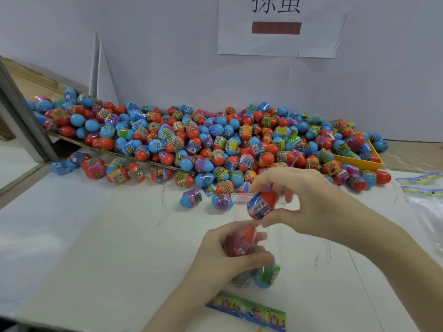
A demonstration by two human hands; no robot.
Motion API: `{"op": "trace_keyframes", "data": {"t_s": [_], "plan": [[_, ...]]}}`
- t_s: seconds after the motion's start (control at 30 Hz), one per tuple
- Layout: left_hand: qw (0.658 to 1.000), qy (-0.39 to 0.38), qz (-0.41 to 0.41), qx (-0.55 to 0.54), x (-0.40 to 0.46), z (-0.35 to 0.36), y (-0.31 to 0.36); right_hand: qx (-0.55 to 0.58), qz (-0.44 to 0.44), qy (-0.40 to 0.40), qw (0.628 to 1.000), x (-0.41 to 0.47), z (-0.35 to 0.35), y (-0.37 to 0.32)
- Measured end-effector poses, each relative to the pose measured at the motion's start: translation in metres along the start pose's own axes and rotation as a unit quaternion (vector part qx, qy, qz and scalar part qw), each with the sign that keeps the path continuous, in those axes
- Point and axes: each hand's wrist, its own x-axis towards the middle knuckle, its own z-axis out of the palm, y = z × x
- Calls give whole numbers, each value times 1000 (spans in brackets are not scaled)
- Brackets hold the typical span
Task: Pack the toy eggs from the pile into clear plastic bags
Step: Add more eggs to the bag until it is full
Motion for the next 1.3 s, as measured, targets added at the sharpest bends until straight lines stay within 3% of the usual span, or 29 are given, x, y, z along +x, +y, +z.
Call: {"op": "trace_keyframes", "data": {"t_s": [0.27,0.47,0.83,1.13,1.3], "plan": [[998,-14,11,63,-1,-2,6,-8,43,-106,993,4,-6,4],[999,14,3,39,-2,-4,7,-34,66,-165,984,0,-4,6],[1000,11,-8,26,-1,-4,1,-144,9,-155,977,-11,5,6],[982,32,-6,184,-5,-7,-8,-110,57,-195,973,-17,16,6],[993,6,-18,118,-7,-10,-8,-61,74,-213,972,-20,20,9]]}}
